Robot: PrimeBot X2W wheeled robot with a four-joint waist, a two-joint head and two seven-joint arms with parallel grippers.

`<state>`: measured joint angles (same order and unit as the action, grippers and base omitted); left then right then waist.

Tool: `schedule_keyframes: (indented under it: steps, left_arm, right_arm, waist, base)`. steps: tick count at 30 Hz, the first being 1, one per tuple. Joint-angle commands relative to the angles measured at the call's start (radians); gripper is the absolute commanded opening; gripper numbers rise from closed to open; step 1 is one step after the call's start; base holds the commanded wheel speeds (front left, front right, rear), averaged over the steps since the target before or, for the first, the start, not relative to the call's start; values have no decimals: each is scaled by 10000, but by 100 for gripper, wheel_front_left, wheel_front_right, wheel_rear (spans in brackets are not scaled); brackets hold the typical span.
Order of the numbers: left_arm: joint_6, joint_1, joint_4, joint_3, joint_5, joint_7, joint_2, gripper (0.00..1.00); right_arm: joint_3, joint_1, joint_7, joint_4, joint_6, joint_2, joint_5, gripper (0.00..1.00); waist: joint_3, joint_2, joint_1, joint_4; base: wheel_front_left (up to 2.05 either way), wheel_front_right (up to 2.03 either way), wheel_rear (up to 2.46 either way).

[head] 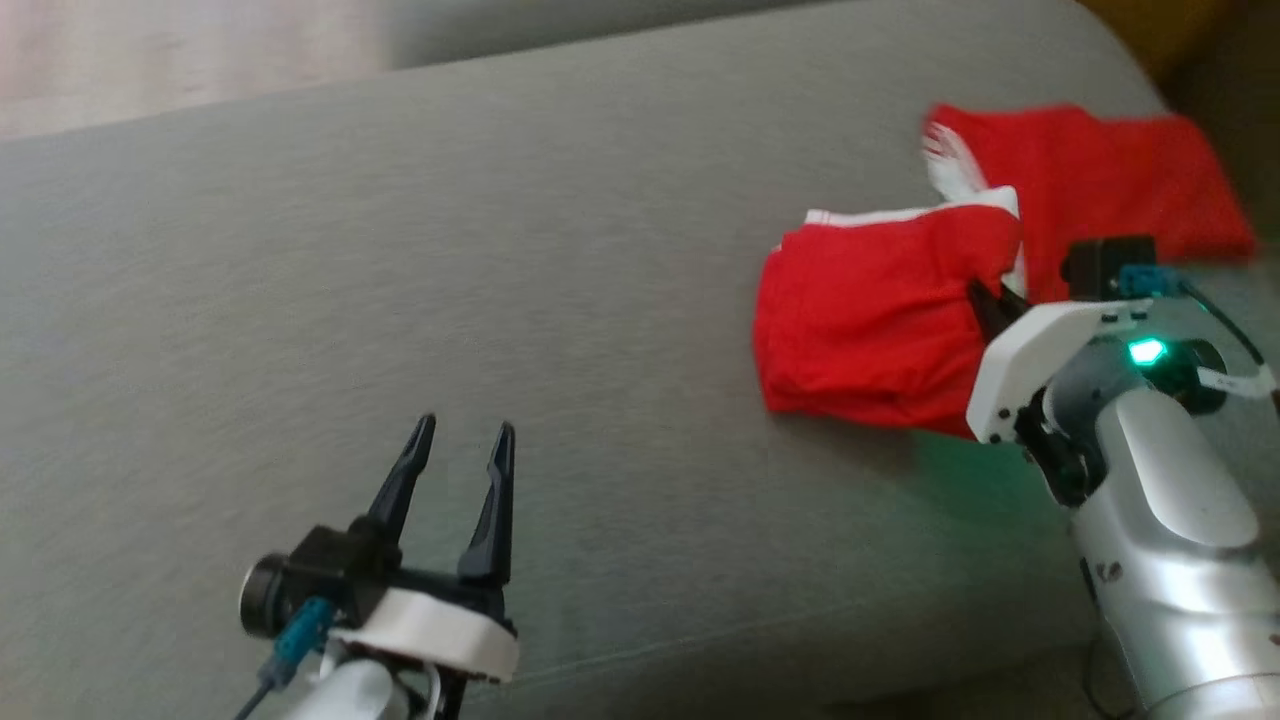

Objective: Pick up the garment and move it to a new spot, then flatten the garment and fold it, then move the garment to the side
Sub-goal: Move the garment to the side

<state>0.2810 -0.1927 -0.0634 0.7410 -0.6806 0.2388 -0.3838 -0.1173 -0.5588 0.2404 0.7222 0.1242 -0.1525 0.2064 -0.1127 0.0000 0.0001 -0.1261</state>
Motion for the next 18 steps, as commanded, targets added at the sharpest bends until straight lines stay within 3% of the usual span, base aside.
schedule_keyframes:
  steps: [1, 9, 18]
  left_arm:
    - [-6, -580, 287, -351, 129, -2, -101, 100]
    - [-105, -1016, 181, -255, 237, -111, -59, 100]
    - [-98, -1113, 86, -302, 212, -93, -57, 100]
  right_arm:
    - [-203, -453, -3, -432, 65, 115, -95, 0]
    - [-144, -619, -44, -734, 65, 283, -158, 0]
    - [-399, -1872, -94, -500, 65, -348, -811, 0]
  waist:
    - [-574, 0, -1, -1115]
    - [-838, 0, -1, -1419]
    - [-988, 0, -1, -350]
  base:
    - [0, 0, 0]
    - [0, 0, 0]
    - [0, 0, 0]
